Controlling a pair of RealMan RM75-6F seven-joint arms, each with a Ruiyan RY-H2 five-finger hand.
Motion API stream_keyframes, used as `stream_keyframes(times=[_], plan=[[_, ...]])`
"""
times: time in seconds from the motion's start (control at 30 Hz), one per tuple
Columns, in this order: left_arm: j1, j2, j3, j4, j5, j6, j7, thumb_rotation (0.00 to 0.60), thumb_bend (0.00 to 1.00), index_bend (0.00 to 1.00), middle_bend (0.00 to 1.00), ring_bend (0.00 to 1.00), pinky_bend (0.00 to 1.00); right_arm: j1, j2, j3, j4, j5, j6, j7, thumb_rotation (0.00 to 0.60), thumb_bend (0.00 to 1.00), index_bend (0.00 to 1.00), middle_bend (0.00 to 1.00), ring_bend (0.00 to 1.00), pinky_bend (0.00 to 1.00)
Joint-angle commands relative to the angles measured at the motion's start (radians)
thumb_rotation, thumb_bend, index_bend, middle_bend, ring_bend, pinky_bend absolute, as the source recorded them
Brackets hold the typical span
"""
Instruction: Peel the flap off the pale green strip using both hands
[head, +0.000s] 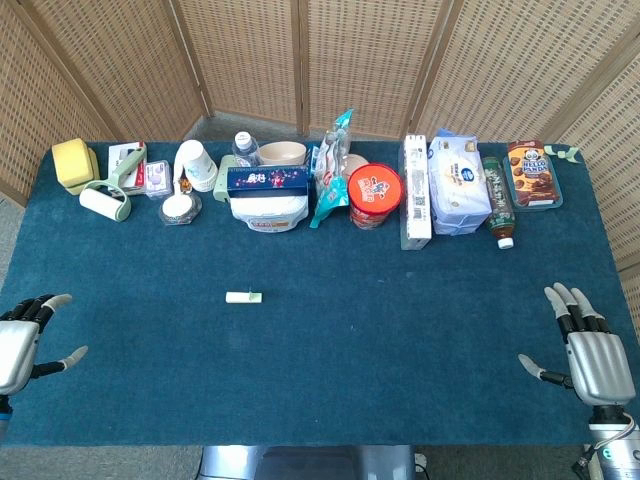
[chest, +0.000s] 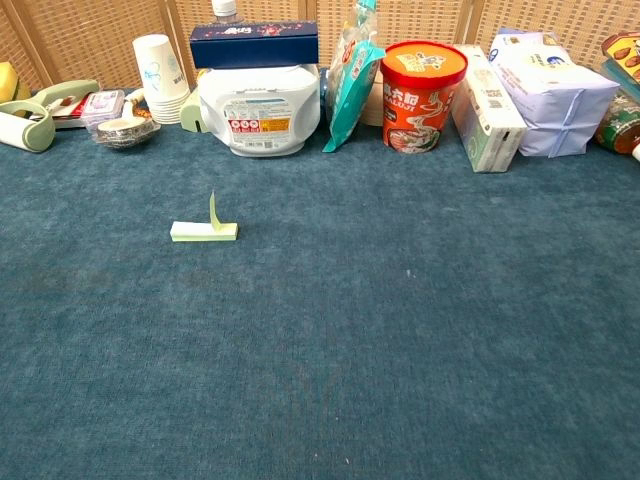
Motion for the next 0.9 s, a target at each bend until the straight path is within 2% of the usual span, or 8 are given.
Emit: stream_keyframes(times=[0.03, 0.43, 0.53, 0.6, 0.8, 0.9], plan=[[0.000, 0.002, 0.002, 0.000, -0.001, -0.004, -0.004, 0.426, 0.13, 0.24, 0.28, 0.28, 0.46, -0.002, 0.000, -0.002, 0.001, -0.002, 0.002, 0.002, 0.425, 0.21, 0.00, 0.10, 0.04, 0.24], [-0.003, 0.016, 0.005, -0.004, 0.016, -0.001, -0.020, 0.427, 0.13, 0.24, 0.28, 0.28, 0.46, -0.021, -0.002, -0.012, 0.005, -0.019, 0.032, 0.012, 0.427, 0.21, 0.00, 0.10, 0.04, 0.24], [-0.010, 0.022, -0.001, -0.010, 0.016, -0.008, -0.019, 0.456, 0.13, 0.24, 0.28, 0.28, 0.46, -0.024, -0.004, -0.011, 0.008, -0.017, 0.036, 0.017, 0.426, 0.21, 0.00, 0.10, 0.04, 0.24], [-0.025, 0.032, -0.005, -0.018, 0.016, -0.029, -0.012, 0.475, 0.15, 0.24, 0.28, 0.29, 0.46, -0.025, -0.007, -0.011, 0.011, -0.017, 0.038, 0.020, 0.425, 0.21, 0.00, 0.10, 0.04, 0.24], [-0.101, 0.063, -0.028, -0.051, 0.007, -0.130, 0.032, 0.476, 0.20, 0.26, 0.29, 0.32, 0.46, -0.019, -0.005, -0.009, 0.007, -0.020, 0.030, 0.014, 0.425, 0.21, 0.00, 0.10, 0.04, 0.24], [-0.148, 0.066, -0.047, -0.061, -0.011, -0.190, 0.054, 0.473, 0.20, 0.27, 0.33, 0.36, 0.46, -0.018, -0.004, -0.008, 0.002, -0.020, 0.029, 0.008, 0.425, 0.21, 0.00, 0.10, 0.04, 0.24]])
